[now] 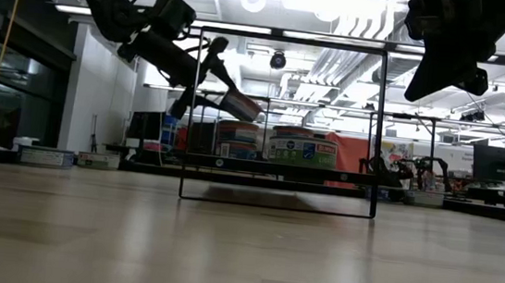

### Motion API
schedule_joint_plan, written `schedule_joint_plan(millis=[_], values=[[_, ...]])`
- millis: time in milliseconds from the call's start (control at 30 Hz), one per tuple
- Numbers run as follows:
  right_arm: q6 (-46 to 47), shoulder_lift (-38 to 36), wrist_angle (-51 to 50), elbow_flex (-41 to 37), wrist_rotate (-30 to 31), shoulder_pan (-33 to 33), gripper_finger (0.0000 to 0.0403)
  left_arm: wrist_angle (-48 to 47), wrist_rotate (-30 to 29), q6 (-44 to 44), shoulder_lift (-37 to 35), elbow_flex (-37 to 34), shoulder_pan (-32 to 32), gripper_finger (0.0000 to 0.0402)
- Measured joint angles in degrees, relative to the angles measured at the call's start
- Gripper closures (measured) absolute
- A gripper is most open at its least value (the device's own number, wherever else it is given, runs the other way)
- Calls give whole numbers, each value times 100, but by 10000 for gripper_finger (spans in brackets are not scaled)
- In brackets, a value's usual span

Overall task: Stack canned seafood by type on shelf
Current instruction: Stack the blue pink tuna can on top of the other blue pink tuna cans on the shelf

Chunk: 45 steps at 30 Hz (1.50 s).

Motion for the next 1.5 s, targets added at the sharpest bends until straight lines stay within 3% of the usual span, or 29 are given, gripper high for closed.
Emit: schedule_joint_plan(millis=[133, 933, 1500], values=[[-2, 0, 1, 0, 1, 0, 403, 2, -256, 2, -2, -2, 4, 192], [13, 0, 2, 0, 2, 0, 403, 325, -241, 44, -2, -4, -120, 192], [122, 0, 4, 0, 39, 0, 403, -73, -249, 151, -9, -4, -105, 192]])
